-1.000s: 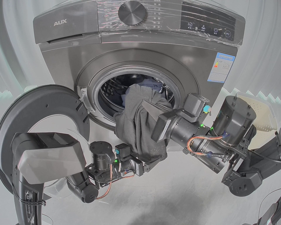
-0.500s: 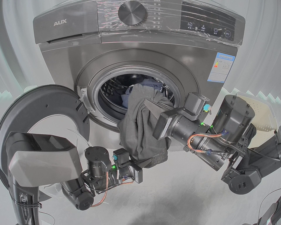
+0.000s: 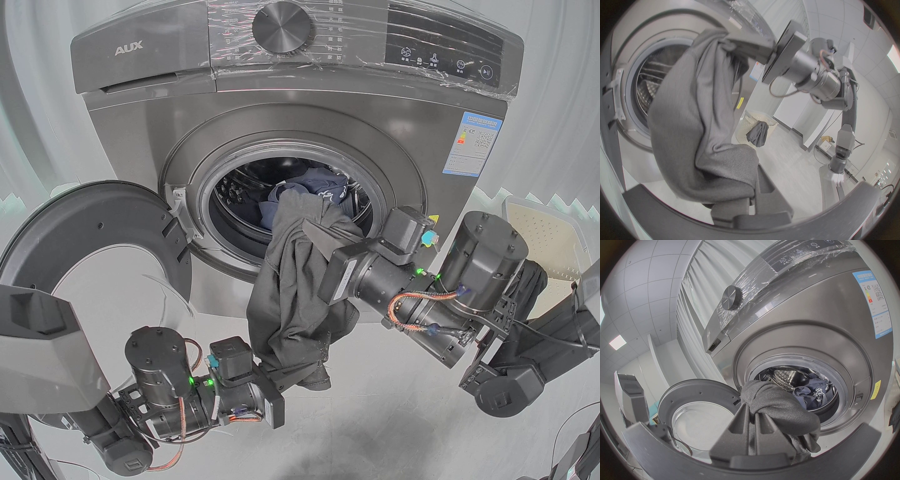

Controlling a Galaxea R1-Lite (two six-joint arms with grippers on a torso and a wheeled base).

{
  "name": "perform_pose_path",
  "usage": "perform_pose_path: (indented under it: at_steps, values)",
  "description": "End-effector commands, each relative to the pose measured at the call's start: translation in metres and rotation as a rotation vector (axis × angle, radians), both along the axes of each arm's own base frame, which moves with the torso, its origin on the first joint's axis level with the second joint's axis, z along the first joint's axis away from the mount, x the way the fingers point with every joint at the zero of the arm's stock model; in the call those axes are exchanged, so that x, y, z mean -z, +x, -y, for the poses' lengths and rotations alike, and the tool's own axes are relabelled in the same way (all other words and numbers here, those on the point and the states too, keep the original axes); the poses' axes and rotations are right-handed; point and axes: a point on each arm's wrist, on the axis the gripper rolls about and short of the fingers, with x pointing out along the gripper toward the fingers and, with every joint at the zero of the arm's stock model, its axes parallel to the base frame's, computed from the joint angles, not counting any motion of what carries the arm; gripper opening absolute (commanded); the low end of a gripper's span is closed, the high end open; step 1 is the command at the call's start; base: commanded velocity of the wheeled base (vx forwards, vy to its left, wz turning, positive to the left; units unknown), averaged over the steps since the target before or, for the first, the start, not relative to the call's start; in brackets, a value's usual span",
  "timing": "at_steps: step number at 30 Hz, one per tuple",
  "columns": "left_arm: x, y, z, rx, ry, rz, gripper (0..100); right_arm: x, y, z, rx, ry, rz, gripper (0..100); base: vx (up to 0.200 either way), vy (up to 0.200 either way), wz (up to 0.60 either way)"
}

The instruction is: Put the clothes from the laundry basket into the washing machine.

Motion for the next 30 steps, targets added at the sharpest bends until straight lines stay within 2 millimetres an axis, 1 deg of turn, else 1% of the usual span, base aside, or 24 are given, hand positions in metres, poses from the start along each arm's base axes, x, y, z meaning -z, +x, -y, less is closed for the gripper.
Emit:
perform_pose_path:
  at_steps: [1, 4, 5, 10, 15, 17, 21, 22, 24, 25, 26, 28, 30]
  values:
    - [-0.022, -0.008, -0.008, -0.001, -0.047, 0.059, 0, 0.004, 0.001, -0.001, 0.0, -0.009, -0.008, 0, 0.0, 0.0, 0.0]
    - [-0.026, -0.009, -0.009, -0.003, -0.057, 0.069, 0, 0.005, 0.0, -0.001, -0.002, -0.012, -0.011, 0, 0.0, 0.0, 0.0]
    - [-0.027, -0.009, -0.01, -0.004, -0.06, 0.072, 0, 0.008, 0.0, 0.0, -0.002, -0.019, -0.017, 100, 0.0, 0.0, 0.0]
    - [-0.034, -0.005, -0.009, -0.014, -0.084, 0.093, 0, 0.015, -0.002, 0.001, -0.002, -0.037, -0.035, 100, 0.0, 0.0, 0.0]
    - [-0.057, 0.009, -0.017, -0.072, -0.153, 0.169, 0, 0.025, -0.007, 0.013, 0.012, -0.076, -0.071, 100, 0.0, 0.0, 0.0]
    - [-0.062, 0.015, -0.02, -0.099, -0.172, 0.176, 0, 0.027, -0.007, 0.02, 0.024, -0.083, -0.078, 100, 0.0, 0.0, 0.0]
    - [-0.066, 0.025, -0.027, -0.136, -0.199, 0.177, 0, 0.027, -0.004, 0.034, 0.061, -0.09, -0.085, 100, 0.0, 0.0, 0.0]
    - [-0.066, 0.025, -0.027, -0.136, -0.199, 0.177, 0, 0.027, -0.004, 0.034, 0.061, -0.09, -0.085, 100, 0.0, 0.0, 0.0]
    - [-0.067, 0.027, -0.029, -0.145, -0.204, 0.177, 0, 0.031, -0.002, 0.045, 0.092, -0.106, -0.1, 100, 0.0, 0.0, 0.0]
    - [-0.067, 0.027, -0.029, -0.145, -0.204, 0.177, 0, 0.031, -0.002, 0.045, 0.092, -0.106, -0.1, 100, 0.0, 0.0, 0.0]
    - [-0.068, 0.027, -0.029, -0.145, -0.206, 0.179, 0, 0.037, -0.001, 0.053, 0.11, -0.123, -0.116, 100, 0.0, 0.0, 0.0]
    - [-0.068, 0.026, -0.029, -0.145, -0.207, 0.181, 0, 0.04, 0.0, 0.056, 0.12, -0.132, -0.124, 100, 0.0, 0.0, 0.0]
    - [-0.07, 0.026, -0.03, -0.145, -0.211, 0.185, 0, 0.046, 0.001, 0.064, 0.138, -0.152, -0.146, 100, 0.0, 0.0, 0.0]
